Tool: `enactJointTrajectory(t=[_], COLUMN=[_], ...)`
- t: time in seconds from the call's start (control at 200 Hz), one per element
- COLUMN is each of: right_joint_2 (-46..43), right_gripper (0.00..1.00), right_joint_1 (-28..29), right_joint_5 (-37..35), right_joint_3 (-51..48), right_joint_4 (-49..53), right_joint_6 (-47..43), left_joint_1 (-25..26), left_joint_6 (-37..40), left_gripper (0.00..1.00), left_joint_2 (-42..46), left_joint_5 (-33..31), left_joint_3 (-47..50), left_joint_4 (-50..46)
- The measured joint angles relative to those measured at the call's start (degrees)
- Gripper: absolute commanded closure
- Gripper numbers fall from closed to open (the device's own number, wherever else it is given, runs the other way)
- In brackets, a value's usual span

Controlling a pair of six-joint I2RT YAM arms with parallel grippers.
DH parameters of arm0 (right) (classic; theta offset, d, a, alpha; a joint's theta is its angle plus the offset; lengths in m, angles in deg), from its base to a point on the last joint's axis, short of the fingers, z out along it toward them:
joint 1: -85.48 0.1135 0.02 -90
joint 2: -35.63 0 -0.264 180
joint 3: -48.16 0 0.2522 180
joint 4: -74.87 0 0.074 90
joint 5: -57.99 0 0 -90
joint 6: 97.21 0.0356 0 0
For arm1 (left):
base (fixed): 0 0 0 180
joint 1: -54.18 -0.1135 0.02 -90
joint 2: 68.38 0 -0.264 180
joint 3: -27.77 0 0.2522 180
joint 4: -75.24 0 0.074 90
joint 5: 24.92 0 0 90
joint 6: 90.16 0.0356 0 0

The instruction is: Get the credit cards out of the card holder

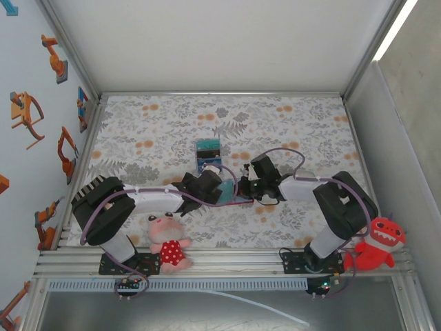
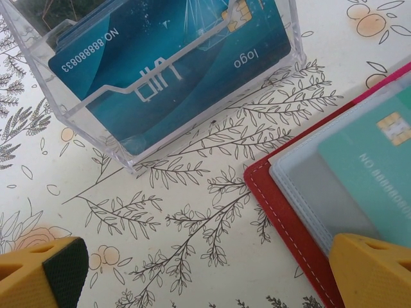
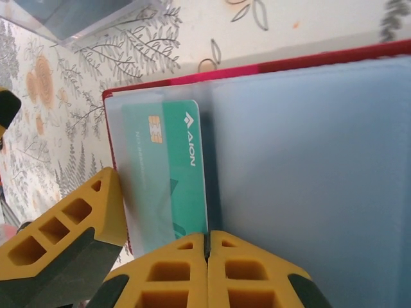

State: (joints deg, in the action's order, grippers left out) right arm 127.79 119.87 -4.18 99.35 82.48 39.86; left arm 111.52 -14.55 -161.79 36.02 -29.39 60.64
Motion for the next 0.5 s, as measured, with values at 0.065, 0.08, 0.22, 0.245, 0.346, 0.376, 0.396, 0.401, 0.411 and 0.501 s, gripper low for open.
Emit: enactJointTrajectory(t=[0.065, 0.08, 0.22, 0.245, 0.346, 0.376, 0.396, 0.401, 0.411, 0.501], right_joint_2=[-0.6, -0.7, -1.9, -2.1, -2.7, -2.8, -2.8, -2.8, -2.9, -3.1], right_gripper=[1.0, 1.0, 1.0, 1.0, 1.0, 1.0, 1.0, 1.0, 1.0, 1.0], right_joint_1=[-0.2, -0.3, -0.7, -0.7, -0.8, -0.9, -0.9, -0.9, -0.9, -0.9], right_joint_5=[-0.7, -0.8, -2.0, -2.0, -2.0, -2.0, -2.0, -2.0, -1.9, -2.0], right_joint_3=[0.0, 0.0, 0.0, 0.0, 0.0, 0.0, 0.0, 0.0, 0.0, 0.1], right_joint_4=[1.4, 1.7, 4.3, 4.6, 5.5, 5.7, 5.8, 5.8, 5.9, 6.3], right_joint_6=[-0.7, -0.8, -2.0, -2.1, -2.3, -2.3, -2.3, -2.3, -2.3, -2.4], left_joint_1=[0.0, 0.0, 0.0, 0.0, 0.0, 0.0, 0.0, 0.0, 0.0, 0.0], left_joint_6=[0.0, 0.0, 0.0, 0.0, 0.0, 0.1, 0.1, 0.1, 0.1, 0.5], left_gripper=[0.03, 0.03, 0.03, 0.03, 0.03, 0.03, 0.03, 0.03, 0.03, 0.03], left_joint_2=[0.0, 0.0, 0.0, 0.0, 0.3, 0.5, 0.6, 0.7, 0.7, 1.7], left_joint_5=[-0.1, -0.1, -0.1, -0.1, 0.2, 0.3, 0.4, 0.4, 0.5, 1.0], left_joint_3=[0.0, 0.0, 0.0, 0.0, -0.1, -0.1, -0.2, -0.2, -0.3, -0.7], left_joint_4=[0.0, 0.0, 0.0, 0.0, -0.4, -0.6, -0.7, -0.8, -0.9, -1.4])
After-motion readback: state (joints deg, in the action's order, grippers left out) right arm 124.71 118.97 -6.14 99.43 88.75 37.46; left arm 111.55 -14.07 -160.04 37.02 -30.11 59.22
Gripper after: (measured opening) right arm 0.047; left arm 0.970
